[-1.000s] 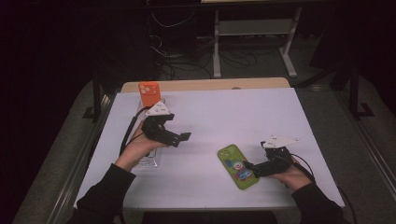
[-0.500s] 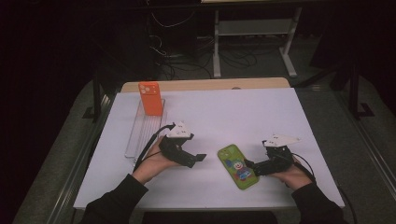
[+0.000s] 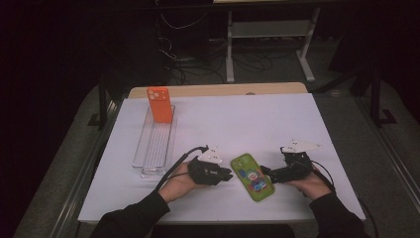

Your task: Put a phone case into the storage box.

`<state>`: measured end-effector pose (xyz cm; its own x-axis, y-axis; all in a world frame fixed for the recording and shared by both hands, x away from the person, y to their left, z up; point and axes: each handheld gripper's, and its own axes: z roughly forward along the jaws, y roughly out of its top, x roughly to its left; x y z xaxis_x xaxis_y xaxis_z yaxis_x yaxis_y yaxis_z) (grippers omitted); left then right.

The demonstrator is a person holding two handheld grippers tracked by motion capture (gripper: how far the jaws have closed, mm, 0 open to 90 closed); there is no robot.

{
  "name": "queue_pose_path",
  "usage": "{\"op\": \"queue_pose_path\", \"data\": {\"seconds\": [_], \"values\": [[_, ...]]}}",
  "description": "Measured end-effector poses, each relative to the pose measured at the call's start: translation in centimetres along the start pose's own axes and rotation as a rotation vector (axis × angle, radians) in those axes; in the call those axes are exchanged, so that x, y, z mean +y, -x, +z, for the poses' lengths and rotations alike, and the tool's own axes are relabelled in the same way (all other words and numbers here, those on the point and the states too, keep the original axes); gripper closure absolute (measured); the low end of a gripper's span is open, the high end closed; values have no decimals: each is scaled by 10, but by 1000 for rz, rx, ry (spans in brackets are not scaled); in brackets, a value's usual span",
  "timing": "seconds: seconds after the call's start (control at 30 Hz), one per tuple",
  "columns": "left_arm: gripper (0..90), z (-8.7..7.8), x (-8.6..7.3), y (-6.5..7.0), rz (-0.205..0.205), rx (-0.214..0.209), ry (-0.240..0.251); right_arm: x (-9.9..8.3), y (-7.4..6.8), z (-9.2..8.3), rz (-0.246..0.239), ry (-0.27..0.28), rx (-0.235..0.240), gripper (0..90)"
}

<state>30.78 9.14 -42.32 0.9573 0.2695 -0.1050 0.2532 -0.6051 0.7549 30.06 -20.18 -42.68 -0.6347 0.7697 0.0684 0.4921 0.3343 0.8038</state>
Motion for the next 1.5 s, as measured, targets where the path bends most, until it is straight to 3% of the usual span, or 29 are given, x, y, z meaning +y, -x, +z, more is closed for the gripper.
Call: {"op": "queue_pose_path", "data": {"seconds": [0.1,0.37,0.5,0.63,1.03,1.1,1.23,1.5], "values": [[887,10,2,5,15,-34,-14,0,1,0,3,2,3,0],[898,37,6,18,63,-98,-56,0,1,-1,5,5,-1,0],[898,47,9,22,78,-102,-77,0,1,-2,12,9,0,0],[898,54,11,24,66,-101,-71,1,2,-2,2,11,0,0],[898,73,24,20,71,-45,-60,0,1,-4,-3,19,-1,0],[898,72,24,19,75,-47,-58,1,1,-4,-1,18,-1,0],[889,61,25,16,43,-48,-26,0,2,-4,-4,17,-2,0],[752,19,20,-1,-19,1,3,0,1,-6,-2,15,-2,0]]}}
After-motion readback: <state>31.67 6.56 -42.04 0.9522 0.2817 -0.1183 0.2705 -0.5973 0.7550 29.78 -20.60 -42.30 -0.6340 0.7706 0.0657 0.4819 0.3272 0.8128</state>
